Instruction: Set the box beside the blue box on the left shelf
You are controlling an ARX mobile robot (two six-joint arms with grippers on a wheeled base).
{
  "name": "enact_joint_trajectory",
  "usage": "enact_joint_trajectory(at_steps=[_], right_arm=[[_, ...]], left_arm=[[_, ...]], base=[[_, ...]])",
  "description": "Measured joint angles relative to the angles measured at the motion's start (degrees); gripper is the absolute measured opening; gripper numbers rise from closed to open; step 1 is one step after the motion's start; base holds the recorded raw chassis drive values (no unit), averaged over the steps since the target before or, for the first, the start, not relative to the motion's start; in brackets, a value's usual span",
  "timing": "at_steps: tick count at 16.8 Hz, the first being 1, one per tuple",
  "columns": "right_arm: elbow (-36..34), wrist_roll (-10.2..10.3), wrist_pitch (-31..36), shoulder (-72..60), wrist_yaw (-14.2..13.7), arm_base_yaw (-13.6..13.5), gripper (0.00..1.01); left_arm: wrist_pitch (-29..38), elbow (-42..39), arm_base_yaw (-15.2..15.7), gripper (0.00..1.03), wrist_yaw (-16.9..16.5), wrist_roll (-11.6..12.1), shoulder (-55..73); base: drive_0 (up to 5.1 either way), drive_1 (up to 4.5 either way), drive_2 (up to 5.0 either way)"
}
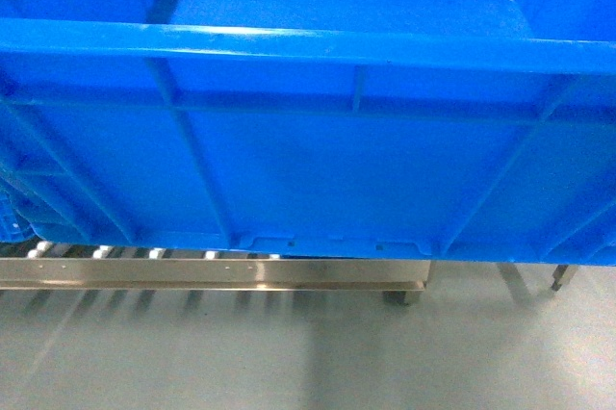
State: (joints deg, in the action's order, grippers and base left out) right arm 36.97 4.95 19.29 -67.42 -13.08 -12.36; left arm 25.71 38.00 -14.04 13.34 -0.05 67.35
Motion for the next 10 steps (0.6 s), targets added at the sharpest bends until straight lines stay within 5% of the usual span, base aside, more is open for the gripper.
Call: enact_joint_trajectory(at_steps=[10], right_arm=[[0.0, 0.0, 0.2, 0.0, 0.0, 0.0, 0.08]], left_arm=[[0.2, 0.0, 0.0, 0.09, 0.0, 0.0, 0.0]], base=[[-5.0, 2.47, 2.5]])
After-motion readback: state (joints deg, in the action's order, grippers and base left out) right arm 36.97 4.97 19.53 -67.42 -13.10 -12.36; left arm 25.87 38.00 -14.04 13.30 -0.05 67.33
